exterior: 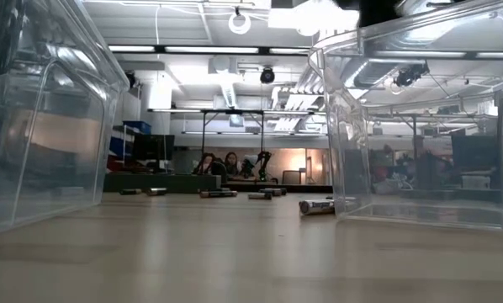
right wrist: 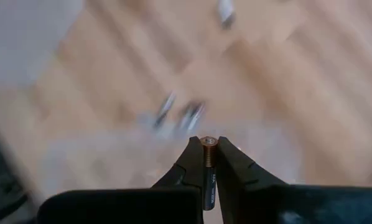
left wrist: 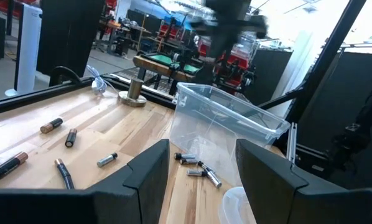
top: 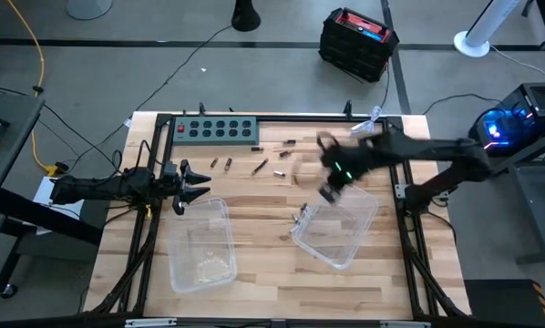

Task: Sort batteries
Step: Put the black battery into the right transparent bin

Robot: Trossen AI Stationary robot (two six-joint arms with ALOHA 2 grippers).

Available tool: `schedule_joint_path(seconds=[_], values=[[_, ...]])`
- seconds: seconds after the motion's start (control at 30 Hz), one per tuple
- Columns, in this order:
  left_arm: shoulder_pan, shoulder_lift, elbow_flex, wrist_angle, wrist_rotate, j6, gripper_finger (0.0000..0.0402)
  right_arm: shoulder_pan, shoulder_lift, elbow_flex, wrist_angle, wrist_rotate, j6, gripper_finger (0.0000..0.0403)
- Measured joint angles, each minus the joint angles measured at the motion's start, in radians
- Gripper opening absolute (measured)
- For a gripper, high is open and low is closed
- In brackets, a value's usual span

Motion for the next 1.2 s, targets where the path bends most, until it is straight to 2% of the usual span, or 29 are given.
schedule_joint_path(seconds=[0.17,0.27,0.37,0.53,0.67,0.77,0.87,1.03,1.2], values=[[0.000,0.000,0.000,0.000,0.000,0.000,0.0179,0.244,0.009,-0.002,-0.069,0.052,0.290,0.0007],[0.000,0.000,0.000,0.000,0.000,0.000,0.0179,0.335,0.041,-0.001,-0.058,0.087,0.386,0.0030],[0.000,0.000,0.000,0.000,0.000,0.000,0.0179,0.367,0.084,-0.002,-0.068,0.097,0.422,0.0072],[0.000,0.000,0.000,0.000,0.000,0.000,0.0179,0.352,0.120,-0.002,-0.056,0.105,0.390,0.0150],[0.000,0.000,0.000,0.000,0.000,0.000,0.0179,0.277,0.105,0.021,-0.013,0.140,0.278,0.0186],[0.000,0.000,0.000,0.000,0.000,0.000,0.0179,0.185,0.096,0.075,0.031,0.212,0.151,0.0191],[0.000,0.000,0.000,0.000,0.000,0.000,0.0179,0.049,0.099,0.101,0.147,0.224,-0.043,0.0191],[0.000,0.000,0.000,0.000,-0.001,0.016,0.0179,-0.219,0.175,0.092,0.356,0.093,-0.281,0.0192],[0.000,0.000,0.000,0.004,-0.005,0.066,0.0179,-0.418,0.326,0.091,0.407,0.005,-0.417,0.0192]])
